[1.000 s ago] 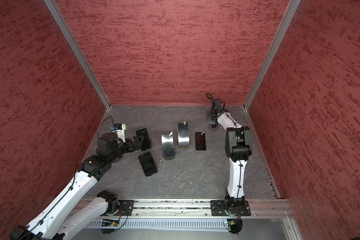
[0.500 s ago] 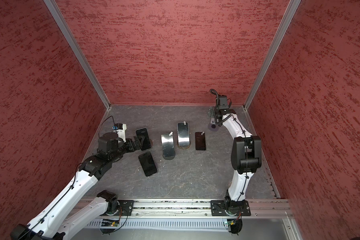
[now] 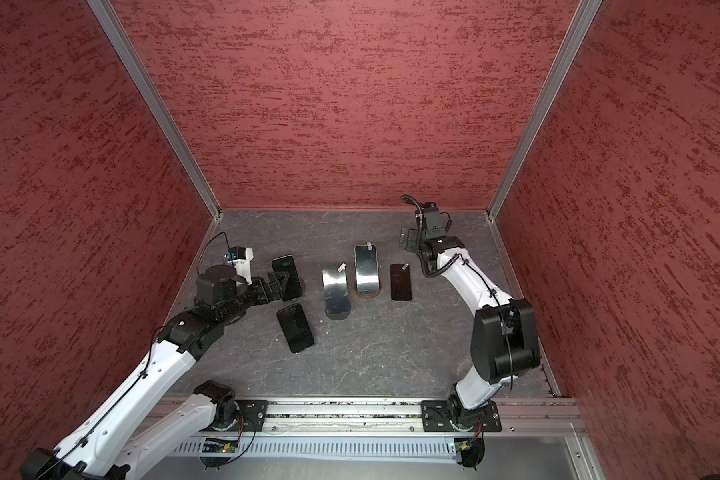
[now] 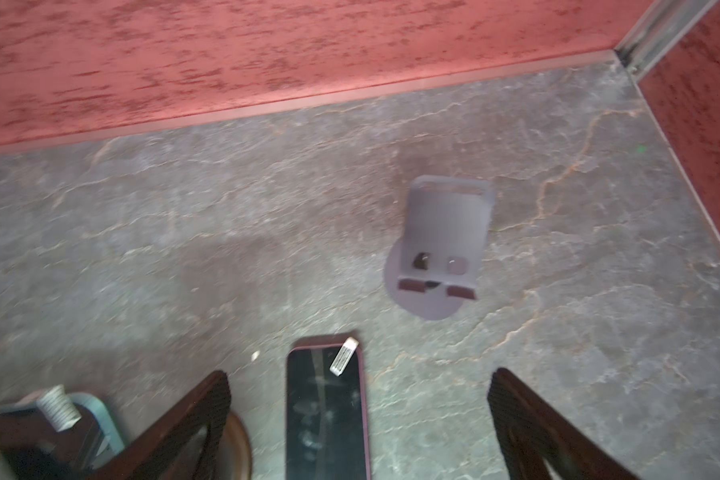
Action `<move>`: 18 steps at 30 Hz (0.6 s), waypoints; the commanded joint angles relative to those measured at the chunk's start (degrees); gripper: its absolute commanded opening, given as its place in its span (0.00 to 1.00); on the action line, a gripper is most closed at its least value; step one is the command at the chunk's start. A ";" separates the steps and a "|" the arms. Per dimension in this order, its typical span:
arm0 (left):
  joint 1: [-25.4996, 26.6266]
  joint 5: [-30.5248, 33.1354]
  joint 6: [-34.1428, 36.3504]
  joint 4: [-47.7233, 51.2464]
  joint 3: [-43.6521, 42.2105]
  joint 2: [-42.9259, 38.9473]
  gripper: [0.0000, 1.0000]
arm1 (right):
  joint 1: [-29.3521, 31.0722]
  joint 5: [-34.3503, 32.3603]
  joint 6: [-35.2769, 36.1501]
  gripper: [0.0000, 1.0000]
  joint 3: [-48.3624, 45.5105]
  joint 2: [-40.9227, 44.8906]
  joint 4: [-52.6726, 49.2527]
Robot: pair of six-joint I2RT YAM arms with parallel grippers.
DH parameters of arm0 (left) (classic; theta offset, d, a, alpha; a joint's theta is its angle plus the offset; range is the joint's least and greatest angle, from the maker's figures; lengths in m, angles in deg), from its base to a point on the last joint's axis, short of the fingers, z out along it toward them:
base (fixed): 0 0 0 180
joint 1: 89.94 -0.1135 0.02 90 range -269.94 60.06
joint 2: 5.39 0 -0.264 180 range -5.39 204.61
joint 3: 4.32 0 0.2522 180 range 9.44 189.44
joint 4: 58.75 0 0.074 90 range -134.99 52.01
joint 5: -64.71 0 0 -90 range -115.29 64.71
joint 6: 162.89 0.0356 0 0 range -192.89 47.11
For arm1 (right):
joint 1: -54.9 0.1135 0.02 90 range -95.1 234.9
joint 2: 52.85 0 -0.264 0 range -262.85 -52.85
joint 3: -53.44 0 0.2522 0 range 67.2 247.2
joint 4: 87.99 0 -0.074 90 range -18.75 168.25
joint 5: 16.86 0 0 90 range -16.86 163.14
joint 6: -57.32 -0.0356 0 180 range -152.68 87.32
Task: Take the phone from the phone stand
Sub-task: 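Lower the grey stand upright near the far corner and open the right gripper, then move the right gripper back over the black phone standing on its stand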
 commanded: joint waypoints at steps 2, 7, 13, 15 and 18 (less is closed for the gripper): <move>1.01 0.59 -0.60 0.59 1.84 -0.05 0.99 | 2.41 1.89 0.37 0.99 -4.11 4.33 4.43; 1.92 1.15 -0.99 0.82 1.97 0.90 1.00 | 4.42 2.97 0.20 0.99 -7.59 6.77 5.93; 2.36 -1.02 -0.70 -1.02 1.56 1.56 0.99 | 6.85 2.58 -0.91 0.99 -8.94 7.23 5.93; 2.45 -2.92 -0.35 -2.37 1.27 1.53 1.00 | 7.70 2.97 -1.66 0.99 -9.15 6.89 6.18; 2.49 -5.21 -0.07 -4.33 0.82 1.63 1.00 | 9.25 3.57 -2.71 0.99 -9.34 6.02 6.87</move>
